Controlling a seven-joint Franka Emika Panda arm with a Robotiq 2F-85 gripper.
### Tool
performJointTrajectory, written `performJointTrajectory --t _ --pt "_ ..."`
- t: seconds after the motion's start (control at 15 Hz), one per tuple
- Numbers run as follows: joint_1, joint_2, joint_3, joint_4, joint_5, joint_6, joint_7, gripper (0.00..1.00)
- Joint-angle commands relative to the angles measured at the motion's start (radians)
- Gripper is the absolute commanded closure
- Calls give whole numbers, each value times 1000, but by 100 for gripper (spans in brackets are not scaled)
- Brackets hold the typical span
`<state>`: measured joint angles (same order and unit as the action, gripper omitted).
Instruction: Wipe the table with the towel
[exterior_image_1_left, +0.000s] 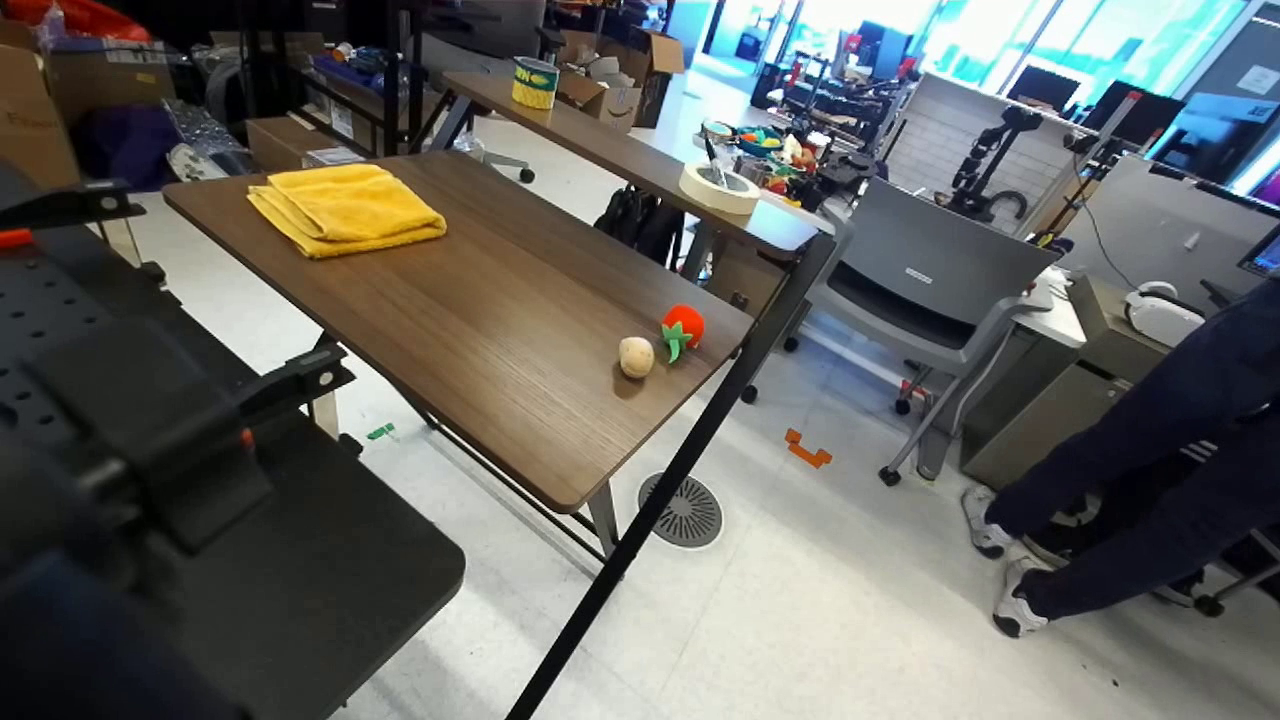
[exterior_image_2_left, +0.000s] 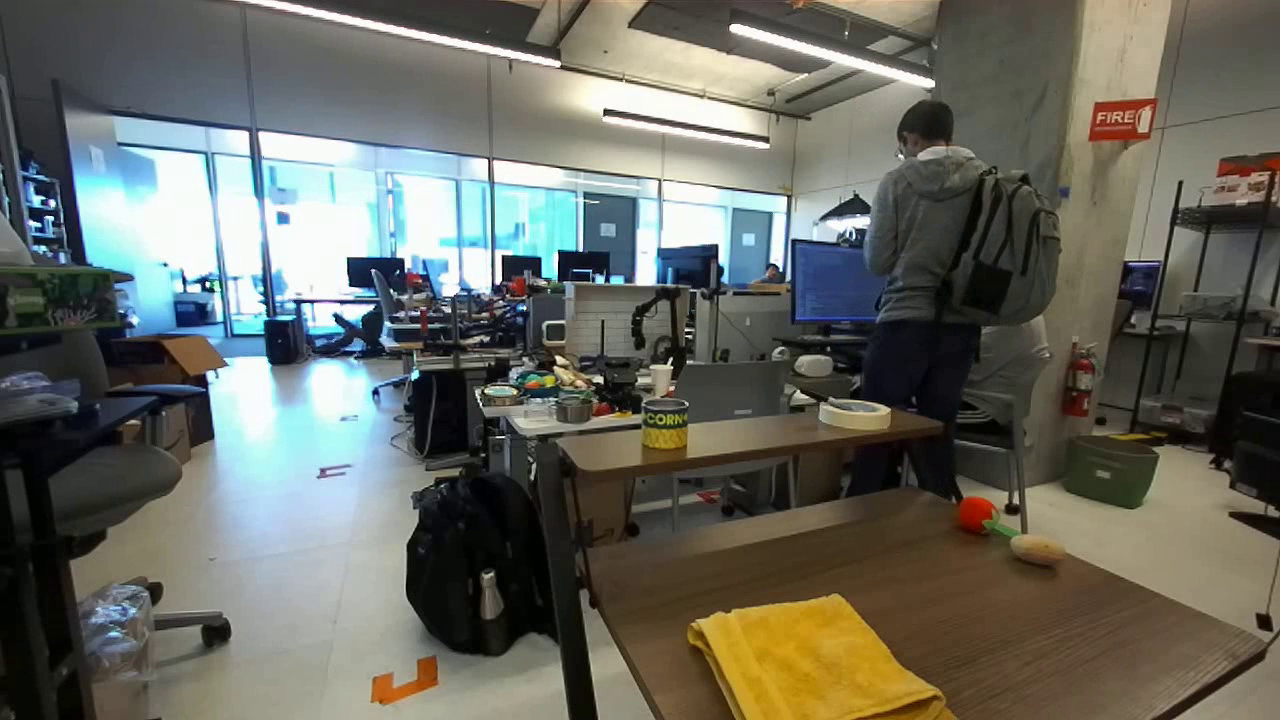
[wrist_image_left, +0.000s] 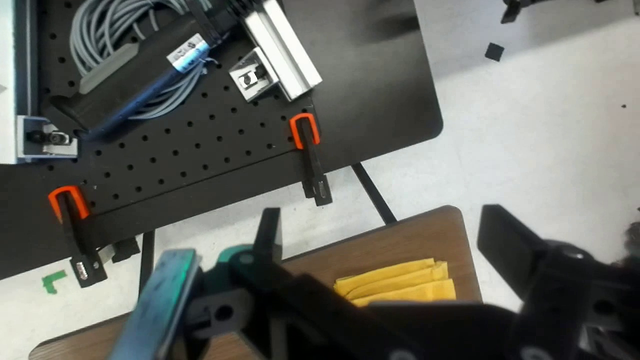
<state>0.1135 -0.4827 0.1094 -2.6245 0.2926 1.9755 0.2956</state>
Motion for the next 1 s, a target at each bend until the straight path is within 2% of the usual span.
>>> performJointTrajectory --t 0.0,0.13,0.2,0.27,0.33,0.47,0.6,0.67,0.73,0.93 --pt "-32 257 6 191 85 44 111 0" --pt "-46 381 17 275 80 121 213 0" --pt "-49 446 15 333 62 103 274 0" --pt "-46 511 9 400 40 37 314 0" --pt "-34 377 1 266 54 97 236 0" --pt "-30 481 -5 346 52 84 279 0" --pt "-27 523 -7 379 52 80 290 0" --pt "-35 491 -11 368 34 0 185 0" --pt "-38 457 -16 341 8 -35 139 0" --pt "-41 389 -26 251 -28 -44 -39 0"
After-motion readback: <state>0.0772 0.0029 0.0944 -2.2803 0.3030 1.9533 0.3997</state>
